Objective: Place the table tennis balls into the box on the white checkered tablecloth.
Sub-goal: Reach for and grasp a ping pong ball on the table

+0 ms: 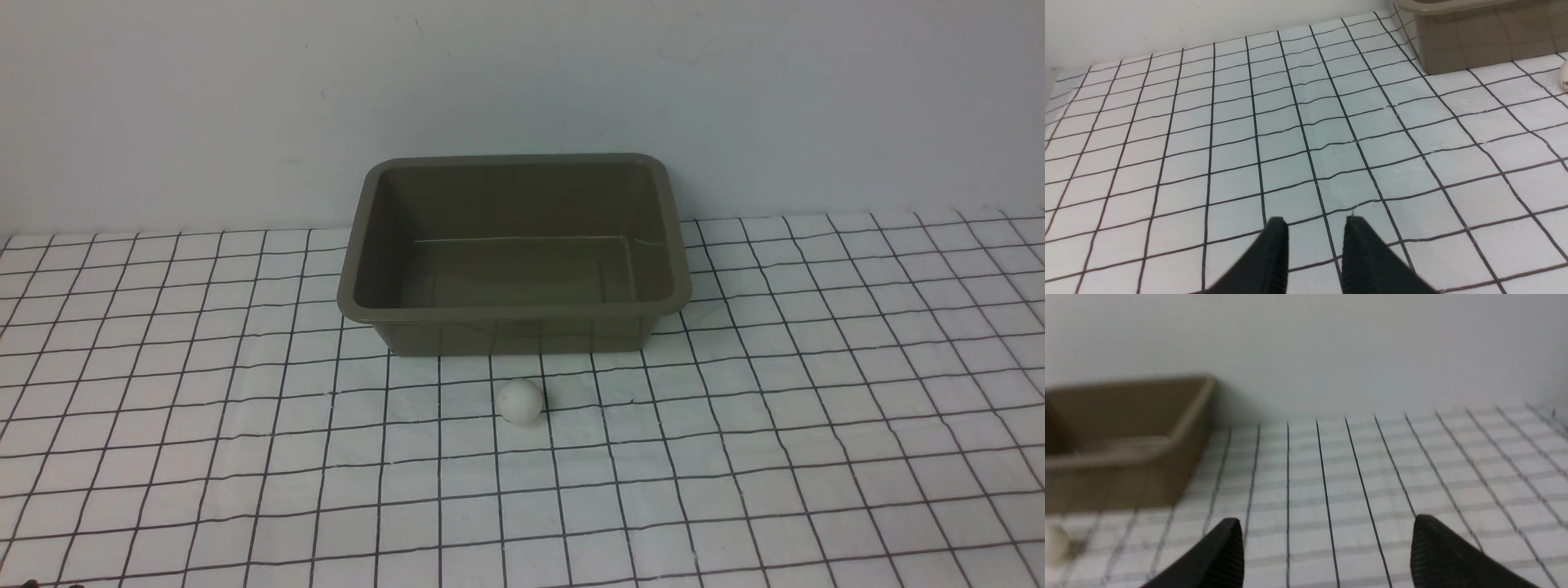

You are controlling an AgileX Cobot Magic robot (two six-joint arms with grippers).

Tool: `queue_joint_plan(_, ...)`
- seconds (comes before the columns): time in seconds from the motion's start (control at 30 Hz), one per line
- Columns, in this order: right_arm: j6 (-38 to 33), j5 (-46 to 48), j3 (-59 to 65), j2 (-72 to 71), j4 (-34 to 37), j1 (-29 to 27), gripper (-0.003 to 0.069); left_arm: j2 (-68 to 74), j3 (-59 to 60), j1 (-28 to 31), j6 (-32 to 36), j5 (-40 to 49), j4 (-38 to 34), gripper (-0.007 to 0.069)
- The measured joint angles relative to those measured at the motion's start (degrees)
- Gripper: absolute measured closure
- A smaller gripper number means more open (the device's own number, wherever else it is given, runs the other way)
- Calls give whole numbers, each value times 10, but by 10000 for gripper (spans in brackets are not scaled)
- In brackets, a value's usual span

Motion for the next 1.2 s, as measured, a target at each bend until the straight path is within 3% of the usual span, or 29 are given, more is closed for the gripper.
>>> queue_joint_plan(0.37, -9, 192, -239, 103, 51, 0, 167, 0, 0, 0, 0, 0, 0, 450)
queue_joint_plan(0.6, -10, 197, -259, 157, 171, 0, 167, 0, 0, 0, 0, 0, 0, 450)
queue_joint_plan(0.83, -37, 179, -259, 178, 219, 0, 167, 0, 0, 0, 0, 0, 0, 450)
queue_joint_plan(0.97, -111, 178, -259, 199, 263, 0, 167, 0, 0, 0, 0, 0, 0, 450)
queue_joint_plan(1.2, -289, 197, -261, 217, 425, 0, 167, 0, 0, 0, 0, 0, 0, 450)
